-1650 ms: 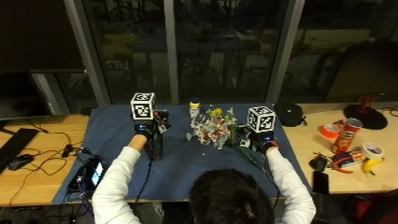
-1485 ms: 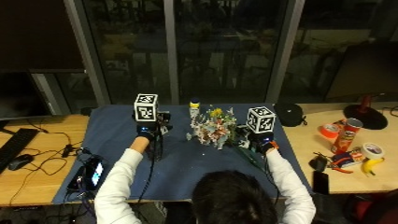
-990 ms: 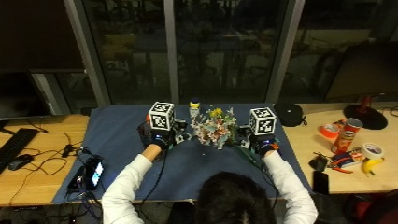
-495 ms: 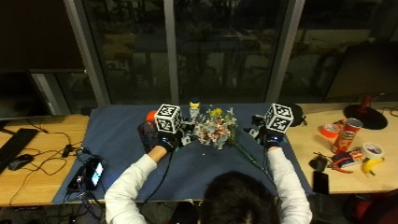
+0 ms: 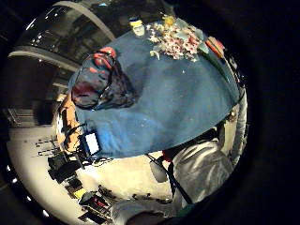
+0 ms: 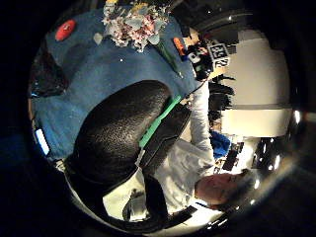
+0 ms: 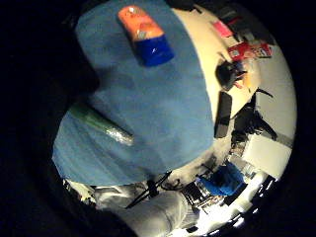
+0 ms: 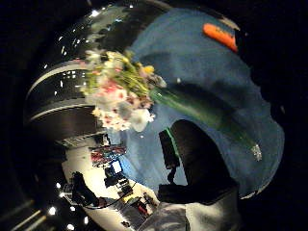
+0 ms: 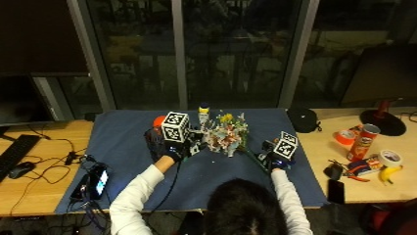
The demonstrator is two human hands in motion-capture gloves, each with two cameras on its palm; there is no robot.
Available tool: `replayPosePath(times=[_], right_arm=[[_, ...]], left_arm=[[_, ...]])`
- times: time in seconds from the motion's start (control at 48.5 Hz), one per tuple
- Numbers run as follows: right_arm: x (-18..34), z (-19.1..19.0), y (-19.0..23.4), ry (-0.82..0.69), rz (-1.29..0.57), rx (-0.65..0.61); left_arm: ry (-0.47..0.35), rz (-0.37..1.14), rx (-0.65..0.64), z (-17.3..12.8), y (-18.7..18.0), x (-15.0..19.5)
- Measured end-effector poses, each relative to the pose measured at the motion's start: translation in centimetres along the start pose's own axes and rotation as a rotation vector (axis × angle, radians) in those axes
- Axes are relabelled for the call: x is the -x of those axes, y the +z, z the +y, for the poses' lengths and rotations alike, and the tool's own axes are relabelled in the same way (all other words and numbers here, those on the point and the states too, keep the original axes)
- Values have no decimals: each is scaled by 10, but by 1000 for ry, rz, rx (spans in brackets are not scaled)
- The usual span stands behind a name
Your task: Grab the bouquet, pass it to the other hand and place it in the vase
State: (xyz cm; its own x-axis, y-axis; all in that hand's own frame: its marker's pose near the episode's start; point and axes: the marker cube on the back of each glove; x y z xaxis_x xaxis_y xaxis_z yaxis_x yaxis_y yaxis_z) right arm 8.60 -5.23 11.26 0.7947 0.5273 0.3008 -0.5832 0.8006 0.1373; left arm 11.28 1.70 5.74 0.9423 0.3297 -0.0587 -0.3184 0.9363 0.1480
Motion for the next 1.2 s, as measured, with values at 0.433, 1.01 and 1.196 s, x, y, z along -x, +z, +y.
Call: replayPosePath(times=[0.433,1.01,1.196], right_arm=[[25,3,69,-14,94,1],[126,14,-57,-316,-1099,-180],[185,48,-62,-464,-1328,-93]], left_arm=[[4,12,47,0,15,-1],[-44,597,-196,-76,46,-8],[38,761,-276,-100,34,-51]])
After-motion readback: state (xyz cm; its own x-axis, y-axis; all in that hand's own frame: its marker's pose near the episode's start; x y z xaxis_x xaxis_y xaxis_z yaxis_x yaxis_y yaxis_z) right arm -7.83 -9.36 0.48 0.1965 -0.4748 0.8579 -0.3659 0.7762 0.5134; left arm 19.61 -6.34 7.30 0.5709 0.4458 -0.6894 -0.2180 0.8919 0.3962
